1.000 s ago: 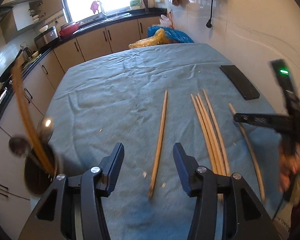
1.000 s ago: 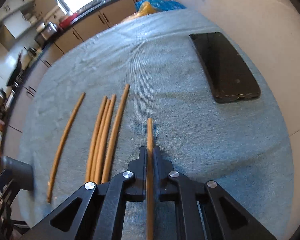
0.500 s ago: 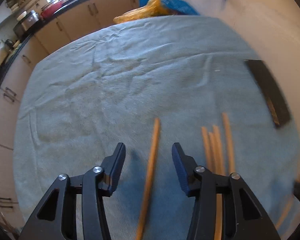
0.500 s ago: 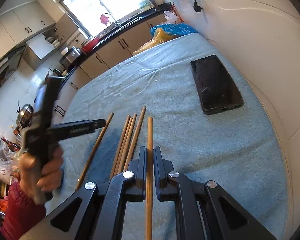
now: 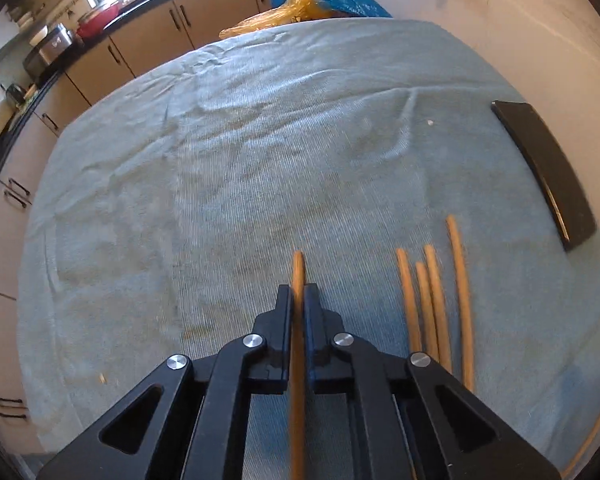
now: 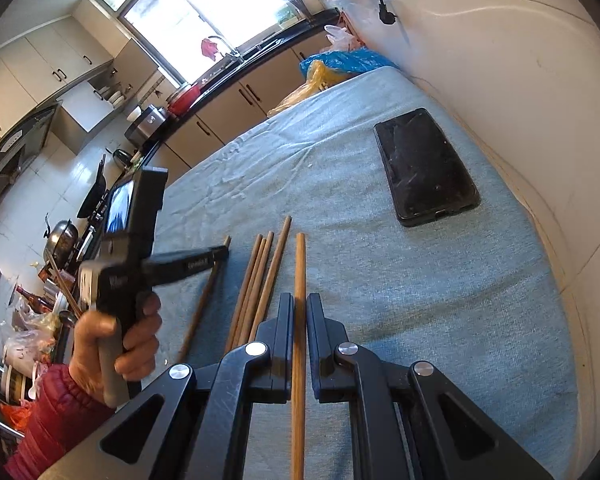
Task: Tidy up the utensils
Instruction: 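Grasp another wooden chopstick with the left gripper, then carry the chopstick in the left gripper over the cup while the right gripper carries its chopstick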
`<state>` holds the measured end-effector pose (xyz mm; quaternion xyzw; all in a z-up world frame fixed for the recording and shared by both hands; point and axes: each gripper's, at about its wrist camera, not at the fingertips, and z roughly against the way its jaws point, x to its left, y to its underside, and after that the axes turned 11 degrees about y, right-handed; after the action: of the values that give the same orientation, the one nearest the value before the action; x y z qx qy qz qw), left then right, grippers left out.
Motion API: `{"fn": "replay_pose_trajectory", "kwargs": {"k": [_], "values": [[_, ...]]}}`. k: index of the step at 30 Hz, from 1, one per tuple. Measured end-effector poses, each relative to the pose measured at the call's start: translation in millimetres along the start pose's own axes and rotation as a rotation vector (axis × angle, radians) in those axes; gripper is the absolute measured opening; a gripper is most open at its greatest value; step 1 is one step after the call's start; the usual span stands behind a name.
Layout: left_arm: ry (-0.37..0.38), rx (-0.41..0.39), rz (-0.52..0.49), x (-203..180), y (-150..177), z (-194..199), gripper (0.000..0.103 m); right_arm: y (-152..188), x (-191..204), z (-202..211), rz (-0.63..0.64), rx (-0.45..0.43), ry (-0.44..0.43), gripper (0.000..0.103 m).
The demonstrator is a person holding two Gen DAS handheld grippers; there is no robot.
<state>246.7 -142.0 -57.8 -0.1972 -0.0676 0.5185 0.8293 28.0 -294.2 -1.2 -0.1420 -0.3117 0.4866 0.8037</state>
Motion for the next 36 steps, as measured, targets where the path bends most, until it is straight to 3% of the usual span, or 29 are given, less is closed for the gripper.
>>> {"fn": "replay_pose_trajectory", "kwargs": {"k": [6,11,17,25,36], "values": [[0.007,-0.157,0.008,-2,29,63,0.006,2,9,16,0.018,-0.047,-0.006,0.007],[0.014,-0.329,0.014,0,53,135,0.006,6,27,41,0.052,-0.146,-0.026,0.007],[0.010,-0.463,0.013,10,81,199,0.006,15,63,64,0.128,-0.253,-0.060,0.007],[0.033,-0.527,0.041,31,109,236,0.006,21,100,76,0.183,-0.300,-0.074,0.007],[0.051,-0.575,0.062,45,128,255,0.006,23,127,80,0.230,-0.328,-0.055,0.007]]}}
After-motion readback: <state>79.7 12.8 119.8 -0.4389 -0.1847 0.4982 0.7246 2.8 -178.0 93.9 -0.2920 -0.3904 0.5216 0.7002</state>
